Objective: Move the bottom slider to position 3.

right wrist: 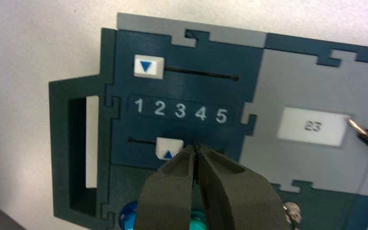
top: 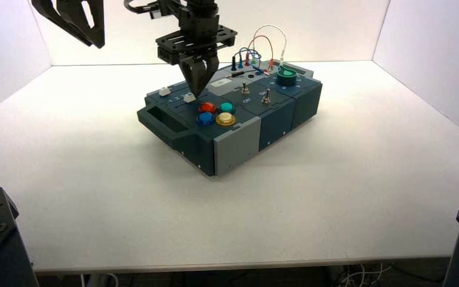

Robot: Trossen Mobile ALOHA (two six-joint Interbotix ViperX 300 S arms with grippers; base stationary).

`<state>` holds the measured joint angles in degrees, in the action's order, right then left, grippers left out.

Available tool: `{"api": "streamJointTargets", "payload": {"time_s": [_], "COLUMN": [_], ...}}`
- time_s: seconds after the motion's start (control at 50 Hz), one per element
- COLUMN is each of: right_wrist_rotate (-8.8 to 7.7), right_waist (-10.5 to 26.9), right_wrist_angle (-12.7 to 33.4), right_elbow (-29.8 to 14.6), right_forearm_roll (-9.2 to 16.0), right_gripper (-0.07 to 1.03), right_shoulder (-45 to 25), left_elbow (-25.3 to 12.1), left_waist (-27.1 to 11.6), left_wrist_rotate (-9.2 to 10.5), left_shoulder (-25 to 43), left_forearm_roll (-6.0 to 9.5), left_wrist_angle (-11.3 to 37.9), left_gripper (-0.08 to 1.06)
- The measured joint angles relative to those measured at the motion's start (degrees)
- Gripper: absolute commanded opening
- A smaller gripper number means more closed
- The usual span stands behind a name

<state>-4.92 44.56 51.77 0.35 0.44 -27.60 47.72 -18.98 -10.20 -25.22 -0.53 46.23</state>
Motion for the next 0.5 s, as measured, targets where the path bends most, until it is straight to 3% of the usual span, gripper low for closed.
{"api": "streamJointTargets", "payload": {"time_s": [0.22,0.38,0.5], "right_wrist_rotate": [0.09,0.09,0.0], "right_waist": [-2.2,-4.5,-6.2], "right_wrist_angle": [0.3,0.1,-1.4], "right_elbow": [2.2,6.0,11.6], "right_forearm_roll": [-1.1,-1.8,-2.5], "right_gripper": [-0.02,-0.02,-0.02], "right_shoulder": [5.2,10.9,18.2], "left_elbow": [-0.1,-0.1,-0.1], "left_waist": [0.0,0.0,0.0], "left_wrist_rotate": [0.0,0.0,0.09], "left_shoulder": [0.3,1.0,1.3], "left_forearm_roll": [0.0,0.0,0.09], "left_wrist_angle": [0.0,0.0,0.0], "left_gripper": [0.29,0.29,0.29]}}
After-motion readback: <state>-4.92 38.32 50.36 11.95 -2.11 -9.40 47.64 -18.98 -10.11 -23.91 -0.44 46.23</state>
